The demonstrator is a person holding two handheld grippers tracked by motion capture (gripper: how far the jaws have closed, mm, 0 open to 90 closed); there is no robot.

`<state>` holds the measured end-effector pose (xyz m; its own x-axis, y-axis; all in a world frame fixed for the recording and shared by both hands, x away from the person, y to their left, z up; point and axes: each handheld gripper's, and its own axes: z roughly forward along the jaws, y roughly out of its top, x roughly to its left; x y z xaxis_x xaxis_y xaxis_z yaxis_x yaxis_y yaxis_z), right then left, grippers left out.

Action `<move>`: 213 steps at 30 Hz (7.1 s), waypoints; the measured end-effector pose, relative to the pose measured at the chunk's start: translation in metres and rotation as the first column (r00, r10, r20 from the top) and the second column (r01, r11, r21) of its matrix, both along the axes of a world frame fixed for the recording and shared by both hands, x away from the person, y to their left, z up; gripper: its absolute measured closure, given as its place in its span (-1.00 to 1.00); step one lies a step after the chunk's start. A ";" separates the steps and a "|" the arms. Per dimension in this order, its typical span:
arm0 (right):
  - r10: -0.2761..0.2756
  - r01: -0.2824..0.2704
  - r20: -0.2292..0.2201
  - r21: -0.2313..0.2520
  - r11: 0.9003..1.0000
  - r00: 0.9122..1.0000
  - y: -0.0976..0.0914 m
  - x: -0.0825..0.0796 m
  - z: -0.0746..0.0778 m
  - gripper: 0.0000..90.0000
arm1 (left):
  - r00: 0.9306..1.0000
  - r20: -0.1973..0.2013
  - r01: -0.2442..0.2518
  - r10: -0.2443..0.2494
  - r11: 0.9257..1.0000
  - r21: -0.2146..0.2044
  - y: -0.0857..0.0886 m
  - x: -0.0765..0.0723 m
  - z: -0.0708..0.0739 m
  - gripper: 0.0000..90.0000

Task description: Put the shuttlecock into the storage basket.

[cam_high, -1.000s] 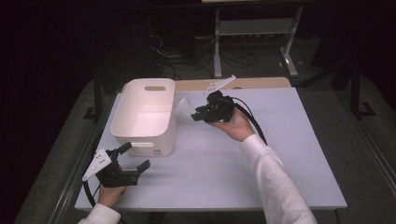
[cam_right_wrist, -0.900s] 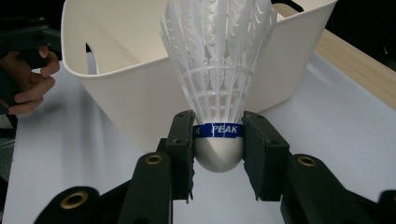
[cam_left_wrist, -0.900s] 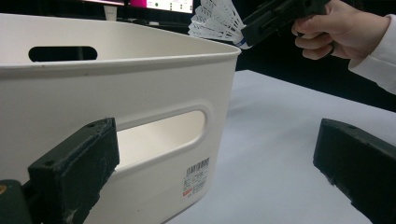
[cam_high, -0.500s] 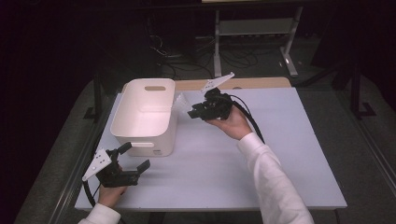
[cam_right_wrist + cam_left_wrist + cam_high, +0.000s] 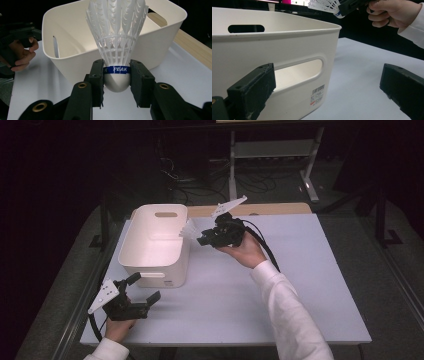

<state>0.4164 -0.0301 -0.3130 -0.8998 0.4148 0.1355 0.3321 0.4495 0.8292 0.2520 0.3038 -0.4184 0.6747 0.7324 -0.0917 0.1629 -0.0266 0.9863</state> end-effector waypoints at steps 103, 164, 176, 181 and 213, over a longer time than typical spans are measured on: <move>0.159 -0.160 -0.006 -0.047 0.986 0.987 0.099 -0.012 0.005 0.34 | 1.000 -0.005 0.008 -0.008 1.000 -0.012 -0.001 -0.001 0.000 -1.00; -0.025 0.024 0.023 0.056 0.998 0.999 -0.001 -0.017 0.003 -1.00 | 1.000 -0.002 -0.001 0.001 1.000 -0.010 -0.002 0.000 -0.001 -1.00; -0.050 0.049 0.018 0.055 0.997 0.999 -0.018 -0.021 -0.002 -1.00 | 1.000 -0.002 -0.001 0.001 1.000 0.001 -0.002 0.000 0.000 -1.00; -0.063 0.061 0.021 0.053 0.997 0.998 -0.027 -0.022 -0.004 -1.00 | 1.000 -0.001 -0.001 0.001 1.000 -0.003 -0.002 -0.001 0.000 -1.00; -0.147 0.146 0.010 0.071 0.987 0.989 -0.079 -0.032 -0.025 -1.00 | 1.000 -0.004 -0.003 0.003 1.000 0.001 -0.002 0.000 0.000 -1.00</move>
